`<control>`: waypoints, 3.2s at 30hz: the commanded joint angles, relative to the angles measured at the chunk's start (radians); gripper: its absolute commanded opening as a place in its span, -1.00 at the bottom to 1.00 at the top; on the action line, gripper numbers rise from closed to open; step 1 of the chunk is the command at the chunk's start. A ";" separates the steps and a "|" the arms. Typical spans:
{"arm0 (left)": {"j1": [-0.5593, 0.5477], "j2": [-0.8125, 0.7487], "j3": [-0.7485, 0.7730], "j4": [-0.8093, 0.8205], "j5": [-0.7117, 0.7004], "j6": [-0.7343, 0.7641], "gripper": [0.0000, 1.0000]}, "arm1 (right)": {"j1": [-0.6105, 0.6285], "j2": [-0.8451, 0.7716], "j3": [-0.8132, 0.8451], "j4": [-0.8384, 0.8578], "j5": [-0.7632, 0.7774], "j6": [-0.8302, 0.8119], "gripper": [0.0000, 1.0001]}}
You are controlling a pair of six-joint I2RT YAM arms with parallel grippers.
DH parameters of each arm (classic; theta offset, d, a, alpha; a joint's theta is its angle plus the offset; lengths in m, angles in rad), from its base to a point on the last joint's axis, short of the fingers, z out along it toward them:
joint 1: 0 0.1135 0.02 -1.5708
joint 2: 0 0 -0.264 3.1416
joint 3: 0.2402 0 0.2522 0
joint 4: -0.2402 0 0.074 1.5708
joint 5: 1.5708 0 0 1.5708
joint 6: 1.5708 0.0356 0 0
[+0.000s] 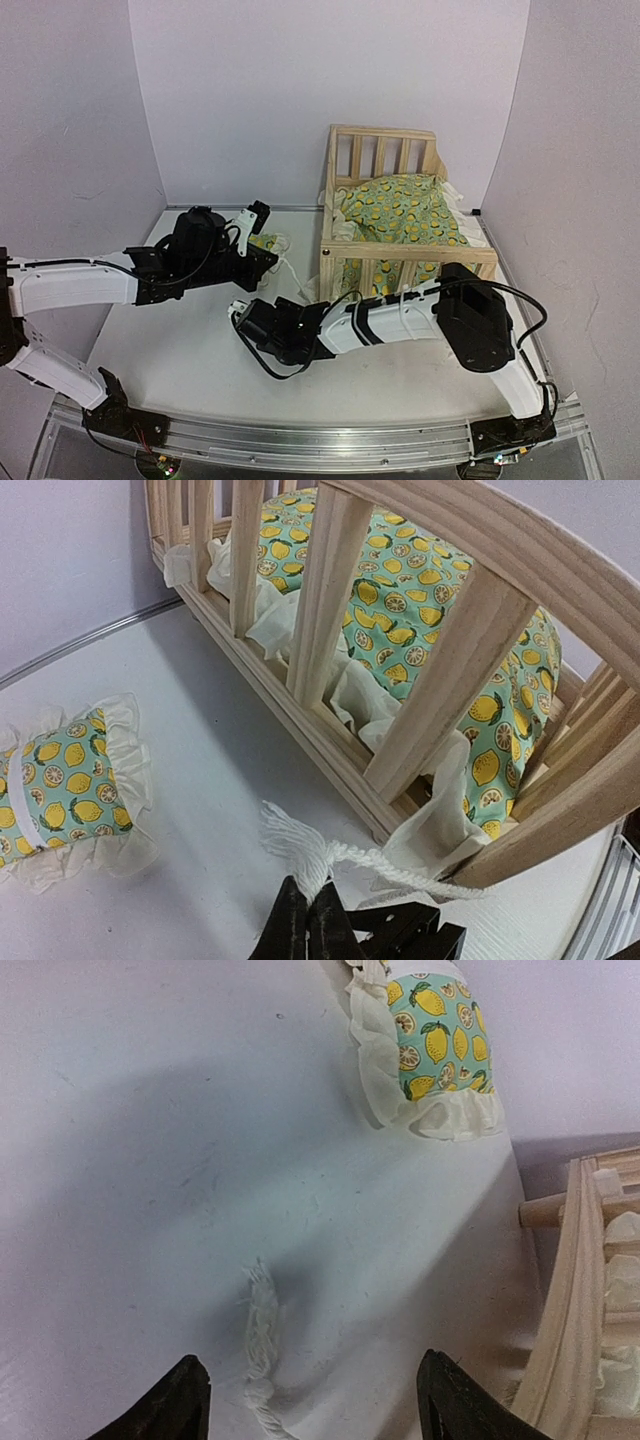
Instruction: Set up the pet bed
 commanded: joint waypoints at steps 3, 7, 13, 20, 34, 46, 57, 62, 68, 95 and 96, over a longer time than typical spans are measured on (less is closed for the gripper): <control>0.012 0.033 0.095 0.002 0.016 0.027 -1.00 | -0.013 0.049 0.093 -0.001 -0.093 0.201 0.44; 0.019 0.070 0.116 0.001 0.002 0.037 -1.00 | -0.039 0.069 0.097 -0.001 -0.156 0.341 0.44; 0.029 0.110 0.146 0.000 0.002 0.048 -1.00 | -0.062 0.082 0.097 0.007 -0.251 0.499 0.47; 0.029 0.104 0.153 0.001 0.012 0.052 -1.00 | -0.095 0.094 0.082 0.004 -0.299 0.644 0.45; 0.032 0.077 0.094 0.001 -0.012 0.047 -1.00 | -0.082 -0.034 -0.106 0.077 -0.479 0.617 -1.00; 0.008 0.005 -0.154 0.101 0.148 -0.136 -1.00 | 0.028 -0.636 -0.622 0.415 -0.625 0.514 -1.00; -0.062 -0.044 -0.364 0.168 0.222 -0.304 -1.00 | 0.037 -0.833 -0.609 0.413 -0.593 0.521 -1.00; -0.064 -0.077 -0.393 0.186 0.269 -0.311 -1.00 | 0.037 -0.824 -0.629 0.430 -0.538 0.553 -1.00; -0.064 -0.144 -0.419 0.239 0.376 -0.287 -1.00 | 0.037 -0.766 -0.597 0.433 -0.555 0.563 -1.00; -0.067 -0.126 -0.337 0.285 0.269 -0.298 0.49 | 0.037 -0.867 -1.050 0.866 -0.589 0.756 -1.00; -0.068 -0.092 -0.309 0.323 0.296 -0.296 0.49 | 0.037 -0.864 -1.061 0.885 -0.595 0.755 -1.00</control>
